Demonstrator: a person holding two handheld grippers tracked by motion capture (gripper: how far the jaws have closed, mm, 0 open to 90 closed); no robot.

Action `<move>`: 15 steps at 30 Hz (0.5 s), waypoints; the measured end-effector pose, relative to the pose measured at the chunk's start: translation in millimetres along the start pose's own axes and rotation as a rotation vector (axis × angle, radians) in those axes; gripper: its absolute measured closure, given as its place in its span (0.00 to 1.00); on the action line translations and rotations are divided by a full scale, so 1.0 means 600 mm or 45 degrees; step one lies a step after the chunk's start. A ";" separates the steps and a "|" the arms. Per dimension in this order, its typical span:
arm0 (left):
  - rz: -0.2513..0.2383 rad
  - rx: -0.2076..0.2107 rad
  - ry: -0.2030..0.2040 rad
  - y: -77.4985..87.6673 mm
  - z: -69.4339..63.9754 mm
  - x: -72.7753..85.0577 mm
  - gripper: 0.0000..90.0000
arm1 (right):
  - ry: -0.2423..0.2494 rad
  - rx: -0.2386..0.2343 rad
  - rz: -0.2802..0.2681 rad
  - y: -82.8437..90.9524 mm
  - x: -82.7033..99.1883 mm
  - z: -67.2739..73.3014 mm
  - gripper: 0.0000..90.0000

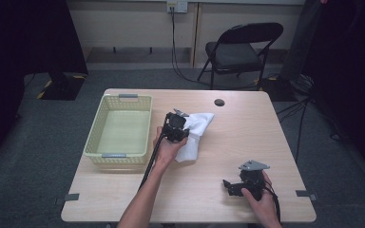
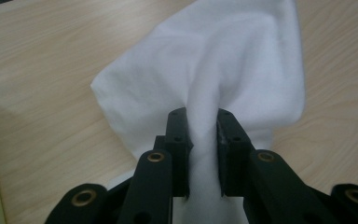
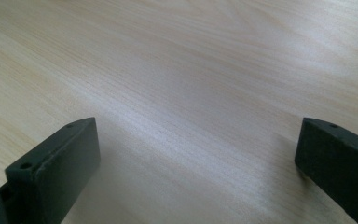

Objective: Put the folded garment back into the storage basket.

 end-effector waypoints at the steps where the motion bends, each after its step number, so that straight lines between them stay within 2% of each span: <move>1: -0.004 -0.002 0.001 0.001 0.000 0.000 0.86 | 0.000 0.000 0.000 0.000 0.000 0.000 0.00; 15: -0.037 0.008 -0.005 0.023 0.007 -0.010 0.86 | 0.000 0.000 0.000 0.000 0.000 0.000 0.00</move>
Point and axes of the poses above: each handheld gripper's, and its own axes: y roughly backward along the jaws, x roughly out of its underside, z roughly to its left, the point moved 1 cm from there along -y, roughly forward along the jaws, and after that the axes turned 3 degrees about -z, right-handed, at the moved point
